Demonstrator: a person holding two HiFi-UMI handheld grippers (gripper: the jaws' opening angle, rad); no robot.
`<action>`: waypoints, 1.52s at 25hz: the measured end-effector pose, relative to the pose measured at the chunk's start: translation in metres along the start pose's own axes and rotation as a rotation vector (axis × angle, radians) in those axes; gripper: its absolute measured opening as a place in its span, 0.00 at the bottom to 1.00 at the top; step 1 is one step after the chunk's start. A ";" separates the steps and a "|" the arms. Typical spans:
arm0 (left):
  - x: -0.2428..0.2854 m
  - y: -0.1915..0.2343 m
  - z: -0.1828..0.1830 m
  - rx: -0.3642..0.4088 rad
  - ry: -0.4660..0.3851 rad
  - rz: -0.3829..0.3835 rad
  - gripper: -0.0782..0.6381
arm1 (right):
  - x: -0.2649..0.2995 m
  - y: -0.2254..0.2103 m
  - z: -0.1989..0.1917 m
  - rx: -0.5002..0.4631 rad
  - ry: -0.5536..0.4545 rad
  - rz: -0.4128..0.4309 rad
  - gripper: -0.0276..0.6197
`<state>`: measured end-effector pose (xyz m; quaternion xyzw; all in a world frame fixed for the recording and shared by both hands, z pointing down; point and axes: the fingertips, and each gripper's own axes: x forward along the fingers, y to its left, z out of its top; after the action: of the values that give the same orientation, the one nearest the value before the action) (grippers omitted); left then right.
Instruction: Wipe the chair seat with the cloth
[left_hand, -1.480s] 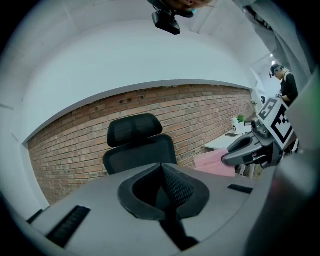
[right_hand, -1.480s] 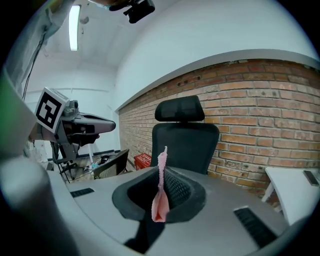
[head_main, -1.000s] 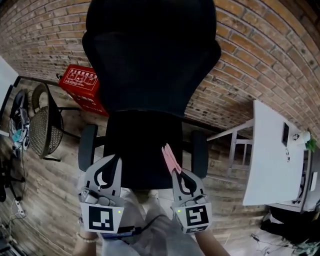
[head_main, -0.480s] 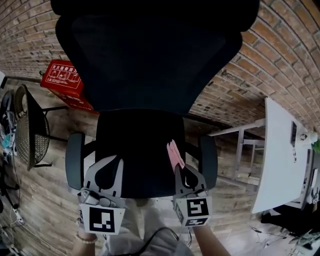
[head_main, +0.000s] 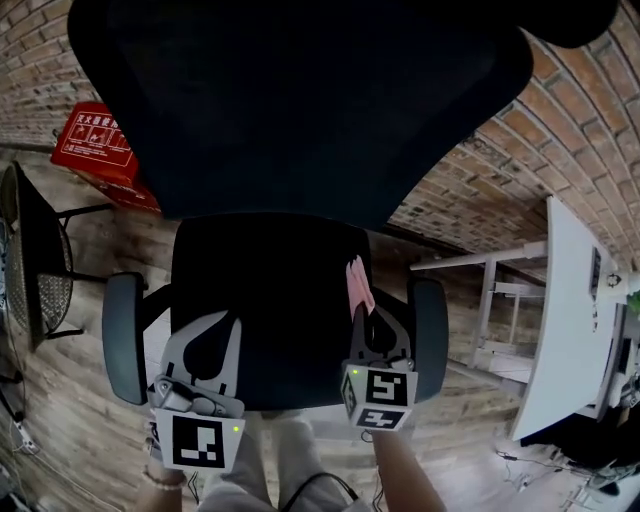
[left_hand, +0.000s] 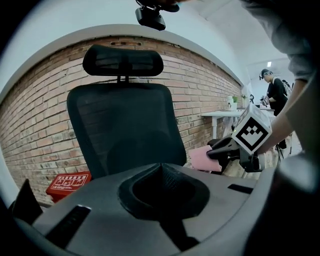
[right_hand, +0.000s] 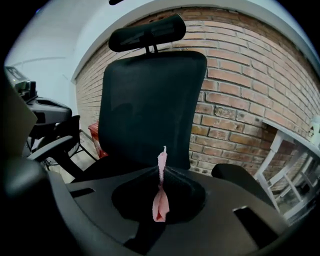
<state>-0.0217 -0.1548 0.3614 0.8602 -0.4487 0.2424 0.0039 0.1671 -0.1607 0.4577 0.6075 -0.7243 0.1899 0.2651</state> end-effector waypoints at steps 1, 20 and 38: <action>0.004 0.001 -0.005 -0.008 0.002 -0.003 0.13 | 0.009 -0.002 -0.004 0.009 0.009 -0.015 0.12; 0.024 0.031 -0.078 -0.024 0.060 -0.048 0.13 | 0.139 -0.051 -0.054 -0.069 0.140 -0.287 0.12; 0.012 0.020 -0.113 -0.067 0.073 -0.085 0.13 | 0.204 0.020 -0.086 -0.008 0.265 0.003 0.12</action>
<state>-0.0782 -0.1504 0.4622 0.8685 -0.4192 0.2579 0.0593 0.1364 -0.2647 0.6520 0.5750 -0.6844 0.2662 0.3607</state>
